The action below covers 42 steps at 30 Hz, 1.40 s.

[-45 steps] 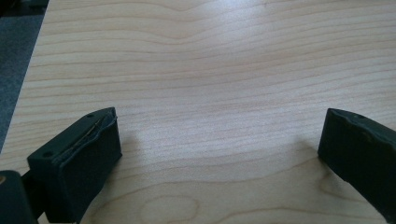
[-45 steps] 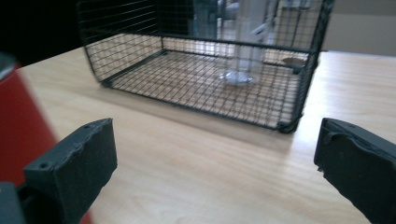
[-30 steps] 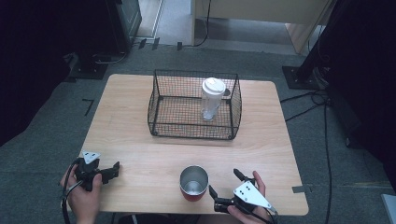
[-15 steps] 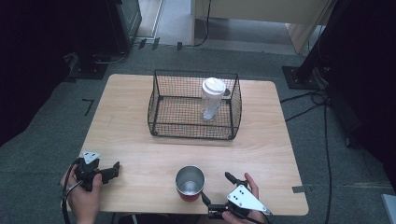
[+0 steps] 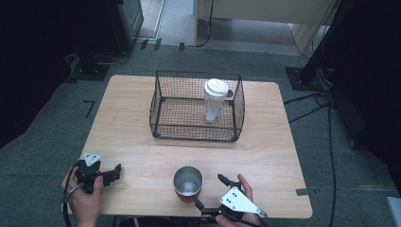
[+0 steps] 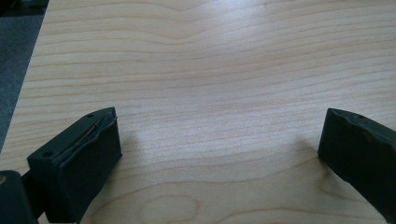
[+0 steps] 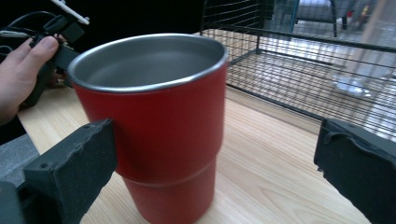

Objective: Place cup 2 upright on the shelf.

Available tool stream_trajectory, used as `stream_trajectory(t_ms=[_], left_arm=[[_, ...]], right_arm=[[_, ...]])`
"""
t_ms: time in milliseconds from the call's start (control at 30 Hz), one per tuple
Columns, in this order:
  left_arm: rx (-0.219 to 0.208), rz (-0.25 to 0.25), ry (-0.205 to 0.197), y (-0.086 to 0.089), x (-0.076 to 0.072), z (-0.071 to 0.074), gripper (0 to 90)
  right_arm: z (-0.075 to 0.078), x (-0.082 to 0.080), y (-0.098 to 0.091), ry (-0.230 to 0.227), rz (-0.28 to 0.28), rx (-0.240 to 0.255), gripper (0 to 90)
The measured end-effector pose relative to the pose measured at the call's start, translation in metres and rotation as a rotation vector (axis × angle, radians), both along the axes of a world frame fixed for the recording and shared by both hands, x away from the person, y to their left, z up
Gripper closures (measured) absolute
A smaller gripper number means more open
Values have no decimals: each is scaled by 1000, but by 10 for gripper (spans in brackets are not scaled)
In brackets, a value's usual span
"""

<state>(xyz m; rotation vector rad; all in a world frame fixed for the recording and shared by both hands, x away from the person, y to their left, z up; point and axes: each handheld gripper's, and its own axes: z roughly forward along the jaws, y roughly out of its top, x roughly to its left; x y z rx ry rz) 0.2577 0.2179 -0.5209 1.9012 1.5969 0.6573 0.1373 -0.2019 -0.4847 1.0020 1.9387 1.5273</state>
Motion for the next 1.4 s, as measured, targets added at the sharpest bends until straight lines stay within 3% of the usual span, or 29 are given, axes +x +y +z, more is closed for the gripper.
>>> stream_trajectory(t_ms=[467, 700, 1100, 1400], left_arm=[[0, 0, -1, 0, 0, 0, 0], [0, 0, -1, 0, 0, 0, 0], [0, 1, 0, 0, 0, 0, 0], [1, 0, -1, 0, 0, 0, 0]], right_arm=[[9, 18, 37, 0, 49, 11, 0], [12, 30, 53, 12, 45, 9, 1], [7, 40, 70, 21, 18, -19, 2], [4, 39, 71, 24, 12, -47, 51]])
